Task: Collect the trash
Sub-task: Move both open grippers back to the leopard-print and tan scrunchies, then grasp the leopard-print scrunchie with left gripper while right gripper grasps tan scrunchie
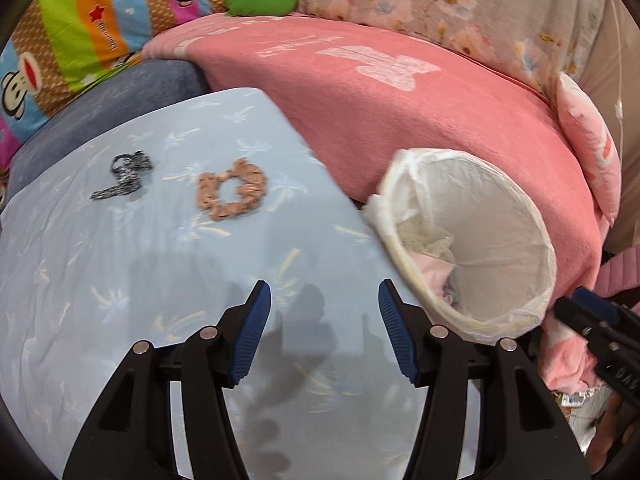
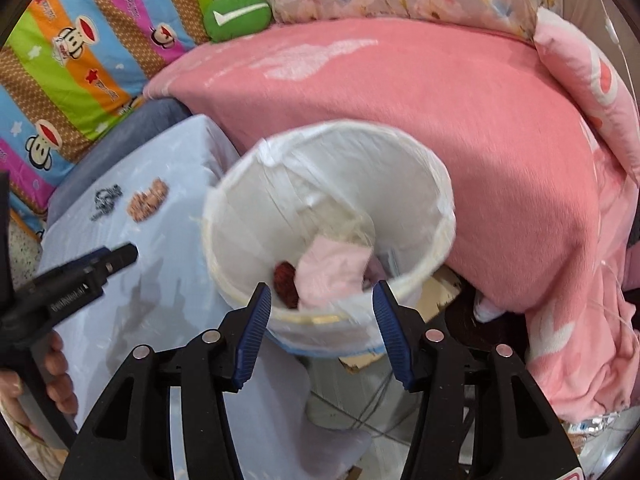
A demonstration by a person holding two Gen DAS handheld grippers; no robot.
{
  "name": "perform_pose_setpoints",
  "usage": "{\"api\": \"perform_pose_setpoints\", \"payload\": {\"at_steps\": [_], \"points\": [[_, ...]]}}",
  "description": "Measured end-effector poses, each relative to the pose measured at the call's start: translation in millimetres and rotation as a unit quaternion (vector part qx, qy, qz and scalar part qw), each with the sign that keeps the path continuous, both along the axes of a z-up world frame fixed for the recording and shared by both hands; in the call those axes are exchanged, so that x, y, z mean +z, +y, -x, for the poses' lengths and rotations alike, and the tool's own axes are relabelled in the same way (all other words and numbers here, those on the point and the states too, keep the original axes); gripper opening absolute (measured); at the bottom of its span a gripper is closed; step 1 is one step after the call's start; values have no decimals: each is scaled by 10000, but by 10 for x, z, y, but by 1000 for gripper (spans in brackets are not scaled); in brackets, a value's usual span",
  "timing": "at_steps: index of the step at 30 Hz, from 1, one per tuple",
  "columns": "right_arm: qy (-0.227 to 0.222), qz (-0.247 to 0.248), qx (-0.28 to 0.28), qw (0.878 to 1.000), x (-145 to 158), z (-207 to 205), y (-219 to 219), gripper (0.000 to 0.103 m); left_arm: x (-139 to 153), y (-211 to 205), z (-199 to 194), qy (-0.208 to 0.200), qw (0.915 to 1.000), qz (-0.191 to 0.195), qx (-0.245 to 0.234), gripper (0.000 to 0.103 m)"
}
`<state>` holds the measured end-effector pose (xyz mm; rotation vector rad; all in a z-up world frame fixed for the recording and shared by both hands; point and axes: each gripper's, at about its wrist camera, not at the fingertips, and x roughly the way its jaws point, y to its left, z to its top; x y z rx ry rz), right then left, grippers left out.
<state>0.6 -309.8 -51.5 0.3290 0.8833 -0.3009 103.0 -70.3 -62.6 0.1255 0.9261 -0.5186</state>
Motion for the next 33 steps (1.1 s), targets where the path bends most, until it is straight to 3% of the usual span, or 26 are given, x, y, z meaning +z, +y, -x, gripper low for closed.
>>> {"api": "perform_pose_setpoints", "payload": {"at_steps": [2,12,16,33], "points": [[-81,21,103,9999,71,-105,72,53,14,116,-53,-50,9998,16,183,65],[-254,55,689,9973,181,-733,592,53,22,766,-517,-113,9958,-25,908,68],[-281,-28,906,9955,143,-1029,811,53,21,991,-736,-140,9928,-57,1189,79],[-79,-167,1339,9908,-258,-2173,1467,53,-136,1336,-1646,-18,9866,-35,1629,79]]}}
